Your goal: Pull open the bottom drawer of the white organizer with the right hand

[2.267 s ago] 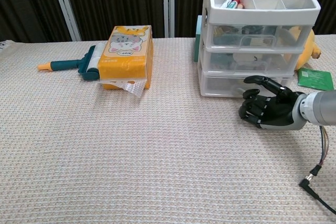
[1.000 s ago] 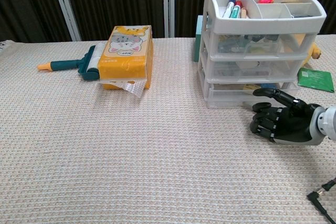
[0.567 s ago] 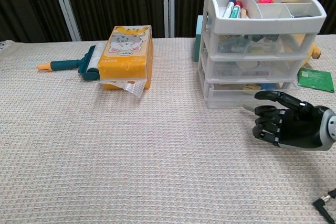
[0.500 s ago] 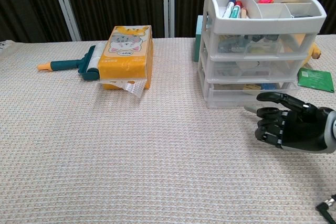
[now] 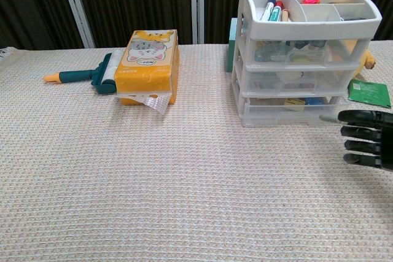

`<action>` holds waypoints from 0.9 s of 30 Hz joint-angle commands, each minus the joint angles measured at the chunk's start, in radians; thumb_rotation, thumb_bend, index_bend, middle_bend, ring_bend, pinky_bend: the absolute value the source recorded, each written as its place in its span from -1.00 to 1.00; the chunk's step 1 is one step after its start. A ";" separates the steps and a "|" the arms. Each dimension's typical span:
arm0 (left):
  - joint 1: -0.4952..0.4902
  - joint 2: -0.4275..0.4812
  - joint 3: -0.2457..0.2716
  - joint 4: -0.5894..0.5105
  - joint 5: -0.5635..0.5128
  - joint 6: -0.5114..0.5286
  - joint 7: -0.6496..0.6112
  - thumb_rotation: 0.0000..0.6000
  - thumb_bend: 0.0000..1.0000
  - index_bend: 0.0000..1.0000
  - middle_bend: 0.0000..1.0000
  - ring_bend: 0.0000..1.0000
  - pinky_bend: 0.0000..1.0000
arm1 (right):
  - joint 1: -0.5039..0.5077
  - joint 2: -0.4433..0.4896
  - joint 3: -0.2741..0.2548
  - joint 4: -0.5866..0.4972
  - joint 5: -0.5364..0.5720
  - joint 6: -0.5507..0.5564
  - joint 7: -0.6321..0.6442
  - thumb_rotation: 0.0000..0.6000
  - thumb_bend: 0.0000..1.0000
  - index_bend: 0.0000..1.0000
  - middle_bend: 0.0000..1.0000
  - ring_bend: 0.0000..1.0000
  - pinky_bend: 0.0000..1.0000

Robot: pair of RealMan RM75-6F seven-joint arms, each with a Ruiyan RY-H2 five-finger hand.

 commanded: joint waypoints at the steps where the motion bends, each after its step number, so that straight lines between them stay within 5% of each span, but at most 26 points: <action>1: 0.001 -0.001 0.000 -0.001 0.006 0.006 0.004 1.00 -0.94 -1.00 -1.00 -1.00 -1.00 | -0.080 0.008 -0.026 -0.054 -0.245 0.300 -0.194 1.00 -0.36 -0.46 0.64 0.60 0.32; 6: 0.004 -0.003 0.000 -0.005 0.011 0.013 0.016 1.00 -0.94 -1.00 -1.00 -1.00 -1.00 | -0.062 -0.046 -0.117 0.026 -0.495 0.550 -0.352 1.00 -0.38 -0.46 0.64 0.60 0.32; 11: 0.004 -0.001 0.000 -0.004 0.012 0.012 0.014 1.00 -0.94 -1.00 -1.00 -1.00 -1.00 | -0.014 -0.106 -0.193 0.121 -0.621 0.690 -0.457 1.00 -0.38 -0.45 0.64 0.60 0.32; 27: 0.003 0.011 -0.009 -0.001 -0.007 0.006 -0.017 1.00 -0.94 -1.00 -1.00 -1.00 -1.00 | 0.108 -0.220 -0.289 0.238 -0.585 0.805 -0.532 1.00 -0.38 -0.34 0.64 0.60 0.32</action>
